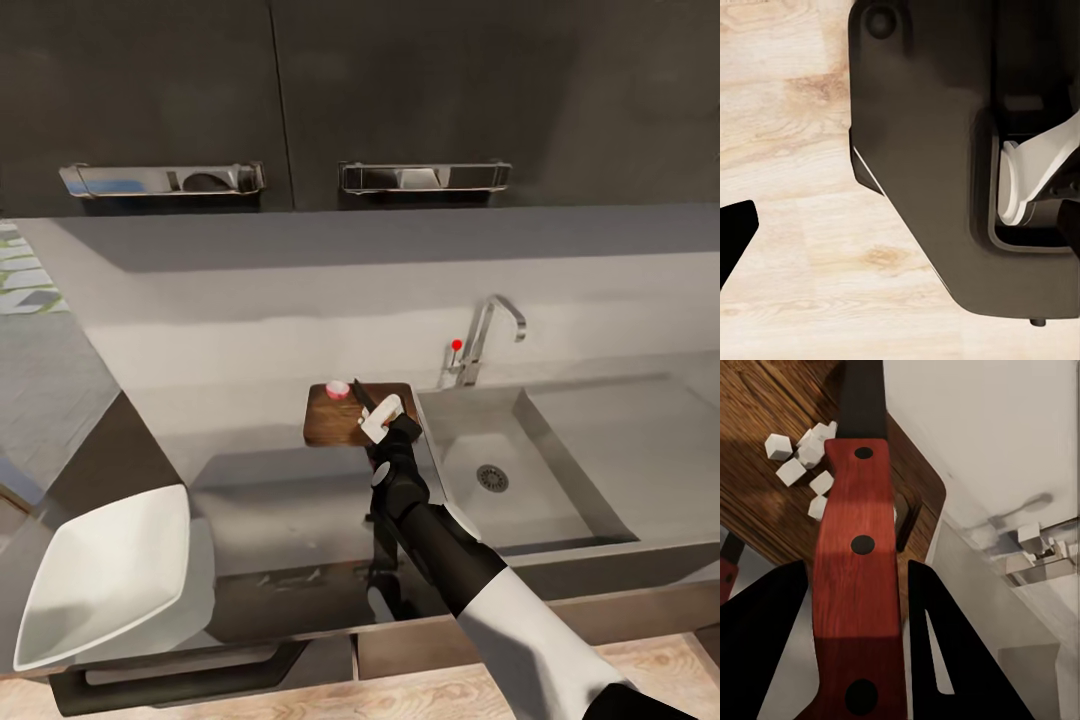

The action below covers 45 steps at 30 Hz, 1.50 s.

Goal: In the kitchen, take the Vidalia onion out of the sink, dice it on the chopping board with the paring knife, put the diced onion into the bowl on the countertop, then place both the paring knife and the chopping board into the sink.

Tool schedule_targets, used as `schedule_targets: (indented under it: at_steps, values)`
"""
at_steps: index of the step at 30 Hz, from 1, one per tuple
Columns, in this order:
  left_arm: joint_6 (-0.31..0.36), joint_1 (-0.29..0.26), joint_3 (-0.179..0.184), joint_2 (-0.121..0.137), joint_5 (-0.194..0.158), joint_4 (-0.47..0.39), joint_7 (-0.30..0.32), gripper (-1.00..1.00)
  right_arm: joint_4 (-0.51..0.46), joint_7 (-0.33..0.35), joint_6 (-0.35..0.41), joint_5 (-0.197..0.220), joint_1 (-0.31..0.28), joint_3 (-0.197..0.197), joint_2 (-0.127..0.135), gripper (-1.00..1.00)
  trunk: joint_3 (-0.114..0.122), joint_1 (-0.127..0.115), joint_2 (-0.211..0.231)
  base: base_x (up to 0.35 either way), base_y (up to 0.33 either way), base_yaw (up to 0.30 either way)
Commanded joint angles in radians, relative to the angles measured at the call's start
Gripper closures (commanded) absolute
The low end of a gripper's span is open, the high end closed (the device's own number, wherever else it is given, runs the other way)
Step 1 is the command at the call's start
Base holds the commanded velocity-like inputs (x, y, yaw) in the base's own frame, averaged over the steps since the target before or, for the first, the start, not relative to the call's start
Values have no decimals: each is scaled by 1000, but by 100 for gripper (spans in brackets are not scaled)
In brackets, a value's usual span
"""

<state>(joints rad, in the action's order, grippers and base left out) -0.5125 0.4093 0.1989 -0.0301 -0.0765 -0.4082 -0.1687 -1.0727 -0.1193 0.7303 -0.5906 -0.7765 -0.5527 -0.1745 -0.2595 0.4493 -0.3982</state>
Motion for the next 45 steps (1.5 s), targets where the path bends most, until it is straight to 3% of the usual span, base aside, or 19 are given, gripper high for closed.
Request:
schedule_targets:
  at_steps: [1,39,45]
  values:
    - [-1,0,9,1,-8,-2,-7,-100,0,-5,5,2,-1,-3,0,100,0,1,-2,0,0,0]
    - [-3,0,9,1,-8,-2,-7,-100,-2,-5,6,2,-1,-3,0,100,60,1,-2,0,0,0]
    - [-3,0,8,1,-8,-2,-7,-100,-3,-5,6,22,-1,-3,0,100,62,1,-2,0,0,0]
